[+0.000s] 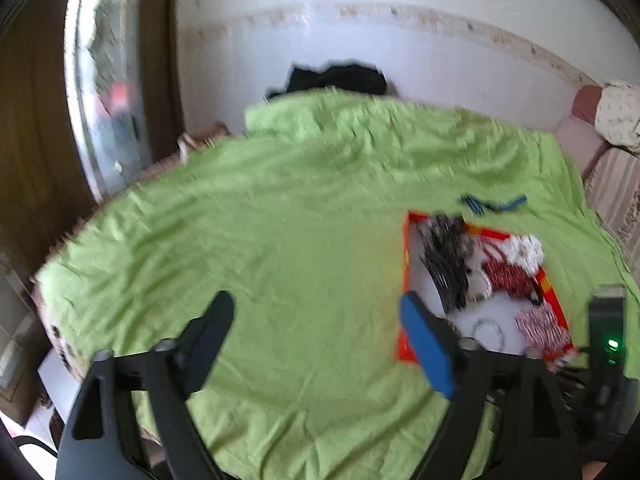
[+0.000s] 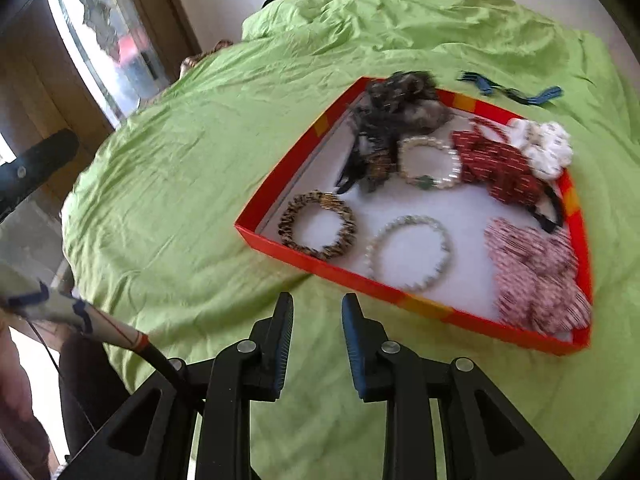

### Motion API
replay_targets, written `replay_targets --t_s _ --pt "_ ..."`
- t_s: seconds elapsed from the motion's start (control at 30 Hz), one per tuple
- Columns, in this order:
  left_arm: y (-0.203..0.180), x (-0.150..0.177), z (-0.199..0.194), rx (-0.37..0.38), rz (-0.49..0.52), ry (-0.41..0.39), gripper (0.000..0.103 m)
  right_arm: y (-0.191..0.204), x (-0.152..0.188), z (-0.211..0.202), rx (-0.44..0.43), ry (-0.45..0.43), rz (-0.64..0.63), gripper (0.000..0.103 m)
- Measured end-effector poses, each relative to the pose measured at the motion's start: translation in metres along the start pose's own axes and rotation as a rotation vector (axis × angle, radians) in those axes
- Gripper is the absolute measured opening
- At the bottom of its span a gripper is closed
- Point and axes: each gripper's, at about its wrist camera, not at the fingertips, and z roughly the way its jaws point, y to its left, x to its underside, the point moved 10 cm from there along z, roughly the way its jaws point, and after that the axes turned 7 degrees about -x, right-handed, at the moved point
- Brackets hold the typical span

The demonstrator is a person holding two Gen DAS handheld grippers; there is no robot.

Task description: Organize jewelry

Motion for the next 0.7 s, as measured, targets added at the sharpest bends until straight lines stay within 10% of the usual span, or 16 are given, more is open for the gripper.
replay_targets --t_s 0.47,0.7 --pt "-0.007 -0.043 -0.099 -0.076 -0.037 -0.271 0.103 -0.058 0.03 -0.105 0.148 -0.167 0.142 0.048" --pt "-0.048 -0.014 -0.105 0.05 0.017 -0.14 0.103 -0.057 0.048 -0.135 0.239 -0.203 0.127 0.059"
